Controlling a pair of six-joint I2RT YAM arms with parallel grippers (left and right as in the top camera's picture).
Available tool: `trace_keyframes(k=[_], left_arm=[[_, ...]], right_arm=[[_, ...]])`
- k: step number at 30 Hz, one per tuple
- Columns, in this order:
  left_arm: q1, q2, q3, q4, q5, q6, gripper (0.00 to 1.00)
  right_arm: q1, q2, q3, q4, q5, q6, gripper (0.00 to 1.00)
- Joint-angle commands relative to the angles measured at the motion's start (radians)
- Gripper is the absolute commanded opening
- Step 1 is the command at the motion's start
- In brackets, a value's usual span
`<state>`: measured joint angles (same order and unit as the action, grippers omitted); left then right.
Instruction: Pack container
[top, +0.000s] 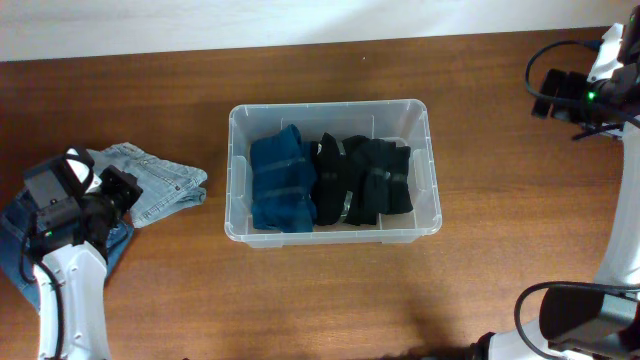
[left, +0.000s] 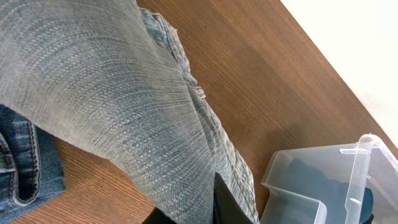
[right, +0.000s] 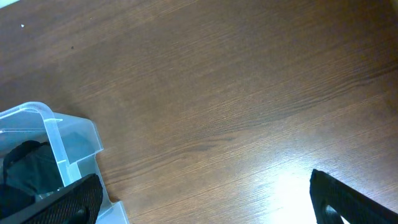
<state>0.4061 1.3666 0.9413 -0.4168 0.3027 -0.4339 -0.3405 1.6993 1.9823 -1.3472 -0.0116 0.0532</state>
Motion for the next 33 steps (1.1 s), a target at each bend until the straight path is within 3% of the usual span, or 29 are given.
trace_keyframes(k=[1, 9, 18, 20, 21, 23, 24, 25, 27, 30, 32, 33], left_arm=[[0.002, -0.04, 0.043, -0.023, 0.003, 0.024, 0.0], [0.002, -0.01, 0.03, -0.235, -0.16, 0.023, 0.01], [0.002, 0.126, -0.043, -0.212, -0.169, 0.0, 0.01], [0.002, 0.153, -0.043, -0.212, -0.169, 0.001, 0.09], [0.002, 0.167, -0.043, -0.212, -0.169, 0.001, 0.23], [0.002, 0.199, -0.043, -0.212, -0.169, 0.001, 0.63], [0.002, 0.209, -0.043, -0.212, -0.169, 0.001, 0.77], [0.002, 0.216, -0.043, -0.213, -0.169, 0.001, 0.84], [0.002, 0.224, -0.043, -0.212, -0.169, 0.001, 0.94], [0.002, 0.226, -0.043, -0.208, -0.169, 0.001, 0.94], [0.002, 0.226, -0.043, -0.201, -0.169, 0.001, 0.9], [0.002, 0.226, -0.043, -0.198, -0.169, 0.001, 0.81]], right_arm=[[-0.001, 0.007, 0.008, 0.0, 0.005, 0.006, 0.99], [-0.001, 0.007, 0.008, 0.0, 0.005, 0.006, 0.99], [-0.001, 0.008, 0.008, 0.0, 0.005, 0.006, 0.99], [-0.001, 0.008, 0.008, 0.0, 0.005, 0.006, 0.99], [-0.001, 0.007, 0.008, 0.0, 0.005, 0.006, 0.99], [-0.001, 0.008, 0.008, 0.0, 0.005, 0.006, 0.99], [-0.001, 0.008, 0.008, 0.0, 0.005, 0.006, 0.99], [-0.001, 0.007, 0.008, 0.0, 0.005, 0.006, 0.98], [-0.001, 0.007, 0.008, 0.0, 0.005, 0.006, 0.98], [-0.001, 0.007, 0.008, 0.0, 0.005, 0.006, 0.99], [-0.001, 0.008, 0.008, 0.0, 0.005, 0.006, 0.98], [-0.001, 0.008, 0.008, 0.0, 0.005, 0.006, 0.98]])
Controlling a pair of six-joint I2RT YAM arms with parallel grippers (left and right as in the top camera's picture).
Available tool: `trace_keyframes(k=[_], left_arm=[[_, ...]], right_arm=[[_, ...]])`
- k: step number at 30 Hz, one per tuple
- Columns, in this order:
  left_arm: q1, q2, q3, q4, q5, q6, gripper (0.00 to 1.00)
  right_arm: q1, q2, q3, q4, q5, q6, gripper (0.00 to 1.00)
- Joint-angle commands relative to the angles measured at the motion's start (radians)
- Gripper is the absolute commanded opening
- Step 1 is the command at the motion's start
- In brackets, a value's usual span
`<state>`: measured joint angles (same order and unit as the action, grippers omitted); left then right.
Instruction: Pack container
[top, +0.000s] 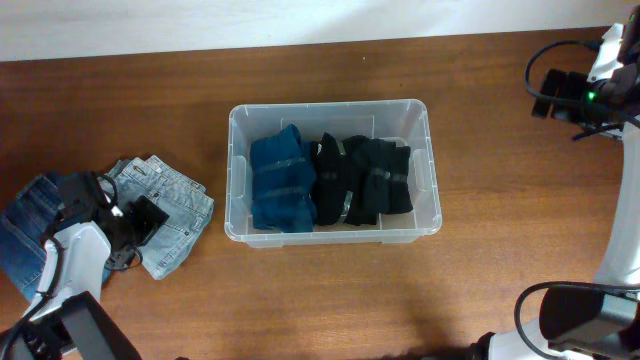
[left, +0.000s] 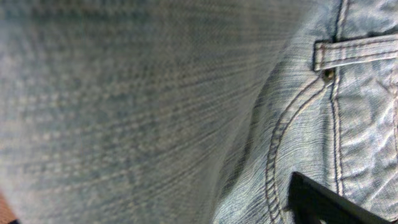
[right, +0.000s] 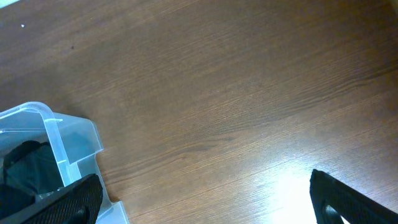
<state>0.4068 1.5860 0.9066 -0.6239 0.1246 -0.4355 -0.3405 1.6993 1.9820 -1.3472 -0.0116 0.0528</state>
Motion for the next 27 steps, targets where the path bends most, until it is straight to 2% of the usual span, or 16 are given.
trace_keyframes(k=[1, 3, 5, 6, 9, 11, 14, 22, 25, 27], left_arm=[[0.001, 0.006, -0.009, 0.012, 0.009, 0.003, 0.72], [0.001, 0.006, -0.009, 0.02, 0.009, 0.003, 0.54], [0.001, 0.006, -0.009, 0.025, 0.009, 0.003, 0.42], [0.001, 0.006, -0.009, 0.026, 0.009, 0.003, 0.41], [0.001, 0.006, -0.009, 0.027, 0.009, 0.003, 0.44], [0.001, 0.007, -0.009, 0.029, 0.009, 0.003, 0.56], [0.001, 0.011, -0.013, 0.035, 0.009, 0.003, 0.62], [0.001, 0.019, -0.048, 0.101, 0.009, 0.002, 0.62], [0.001, 0.019, -0.048, 0.108, 0.009, 0.003, 0.6], [0.001, 0.019, -0.048, 0.109, 0.009, 0.003, 0.54]], right_arm=[[-0.001, 0.008, 0.009, 0.0, 0.005, 0.007, 0.98], [-0.001, 0.008, 0.009, 0.0, 0.005, 0.007, 0.99], [-0.001, 0.007, 0.009, 0.0, 0.005, 0.007, 0.99], [-0.001, 0.008, 0.009, 0.0, 0.005, 0.007, 0.99], [-0.001, 0.008, 0.009, 0.0, 0.005, 0.007, 0.99], [-0.001, 0.008, 0.009, 0.0, 0.005, 0.007, 0.98], [-0.001, 0.008, 0.009, 0.0, 0.005, 0.007, 0.99], [-0.001, 0.008, 0.009, 0.0, 0.005, 0.007, 0.99], [-0.001, 0.008, 0.009, 0.0, 0.005, 0.007, 0.99], [-0.001, 0.007, 0.009, 0.0, 0.005, 0.007, 0.99]])
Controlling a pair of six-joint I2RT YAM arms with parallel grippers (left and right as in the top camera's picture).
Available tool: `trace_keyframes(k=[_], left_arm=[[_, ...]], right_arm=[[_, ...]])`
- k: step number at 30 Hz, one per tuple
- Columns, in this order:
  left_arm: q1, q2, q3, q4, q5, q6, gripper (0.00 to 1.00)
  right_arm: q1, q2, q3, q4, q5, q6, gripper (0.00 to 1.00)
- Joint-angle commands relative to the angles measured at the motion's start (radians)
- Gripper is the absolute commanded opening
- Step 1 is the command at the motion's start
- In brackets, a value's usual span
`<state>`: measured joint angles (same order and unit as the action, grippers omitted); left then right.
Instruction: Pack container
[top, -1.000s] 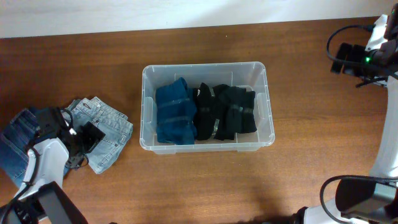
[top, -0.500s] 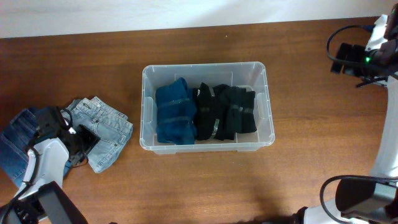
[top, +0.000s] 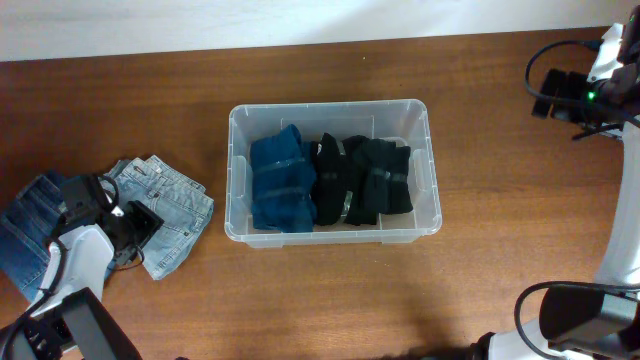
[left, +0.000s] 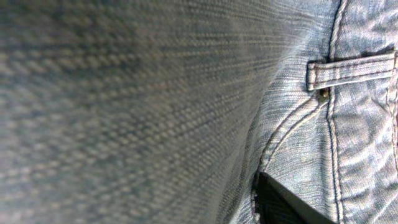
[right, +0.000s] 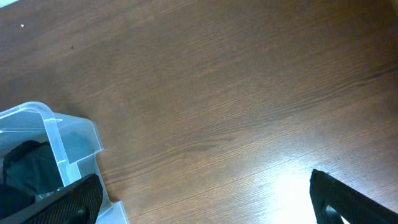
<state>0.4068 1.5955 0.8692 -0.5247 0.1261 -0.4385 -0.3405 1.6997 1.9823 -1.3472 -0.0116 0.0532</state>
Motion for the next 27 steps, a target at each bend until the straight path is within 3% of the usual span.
trace_keyframes(k=[1, 4, 8, 11, 21, 27], left_arm=[[0.001, 0.009, -0.01, 0.012, 0.008, 0.006, 0.46], [0.001, 0.009, -0.01, 0.014, 0.008, 0.006, 0.22], [0.0, 0.009, -0.01, 0.014, 0.013, 0.006, 0.14], [0.001, 0.009, -0.01, 0.021, 0.016, 0.006, 0.01], [0.001, -0.072, 0.115, 0.026, 0.275, 0.006, 0.0], [0.0, -0.169, 0.226, -0.053, 0.252, 0.006, 0.01]], right_arm=[[-0.001, 0.007, 0.008, 0.0, 0.005, 0.006, 0.99], [-0.001, 0.007, 0.008, 0.0, 0.005, 0.006, 0.99], [-0.001, 0.007, 0.008, 0.0, 0.005, 0.006, 0.99], [-0.001, 0.007, 0.008, 0.0, 0.005, 0.006, 0.99], [-0.001, 0.007, 0.008, 0.0, 0.005, 0.006, 0.99], [-0.001, 0.007, 0.008, 0.0, 0.005, 0.006, 0.99]])
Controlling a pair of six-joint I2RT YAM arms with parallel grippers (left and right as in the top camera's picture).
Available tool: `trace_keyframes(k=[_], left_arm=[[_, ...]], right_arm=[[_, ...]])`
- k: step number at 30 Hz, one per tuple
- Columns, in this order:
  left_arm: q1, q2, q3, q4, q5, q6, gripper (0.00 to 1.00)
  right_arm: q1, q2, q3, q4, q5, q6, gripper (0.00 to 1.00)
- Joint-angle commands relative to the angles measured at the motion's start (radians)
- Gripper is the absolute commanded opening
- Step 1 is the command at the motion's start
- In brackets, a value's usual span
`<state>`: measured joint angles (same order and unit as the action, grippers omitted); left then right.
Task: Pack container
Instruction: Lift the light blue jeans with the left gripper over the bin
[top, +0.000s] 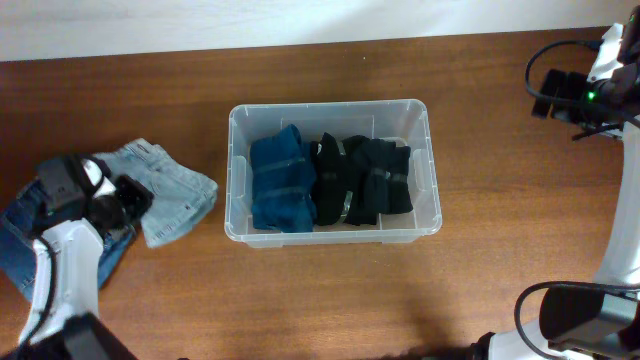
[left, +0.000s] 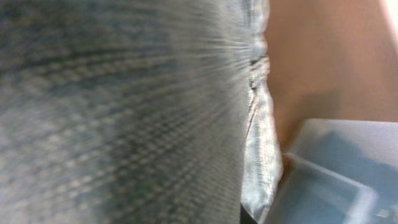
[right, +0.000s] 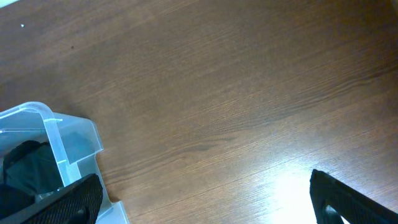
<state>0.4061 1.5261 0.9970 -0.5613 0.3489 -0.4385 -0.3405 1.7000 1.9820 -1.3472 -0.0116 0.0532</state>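
Observation:
A clear plastic container (top: 432, 190) stands mid-table, holding a folded blue garment (top: 280, 180) and folded black garments (top: 365, 180). Left of it lies a pair of light-blue jeans (top: 175, 195). My left gripper (top: 118, 202) is at their left edge and seems shut on them. In the left wrist view the denim (left: 124, 106) fills nearly everything, with the container's corner (left: 336, 180) at the lower right. My right gripper (right: 205, 199) hangs open over bare table at the far right, well away from the container.
A darker blue pair of jeans (top: 15, 240) lies at the table's left edge, partly under my left arm. The right arm and its cables (top: 575, 90) sit at the far right corner. The container's near corner (right: 68, 140) shows in the right wrist view.
My left gripper has moved a little back and left, and the light-blue jeans have shifted up and toward the container. The container corner now shows in the left wrist view. The right arm is unchanged.
At first my left gripper held the light-blue jeans bunched beside the dark pair. Then the jeans lay spread lower on the table with the gripper pressed on them, and stayed so. Now they sit nearer the container.

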Motion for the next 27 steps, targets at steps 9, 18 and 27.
trace_keyframes(k=[9, 18, 27], left_arm=[[-0.062, -0.204, 0.243, -0.084, 0.01, 0.018, 0.01], [-0.332, -0.208, 0.461, -0.091, 0.098, 0.029, 0.0], [-0.632, -0.195, 0.511, 0.074, 0.19, 0.048, 0.01]], right_arm=[[-0.001, 0.007, 0.009, 0.0, 0.005, 0.006, 0.98], [-0.001, 0.007, 0.009, 0.0, 0.005, 0.006, 0.98], [-0.001, 0.007, 0.009, 0.0, 0.005, 0.006, 0.98]])
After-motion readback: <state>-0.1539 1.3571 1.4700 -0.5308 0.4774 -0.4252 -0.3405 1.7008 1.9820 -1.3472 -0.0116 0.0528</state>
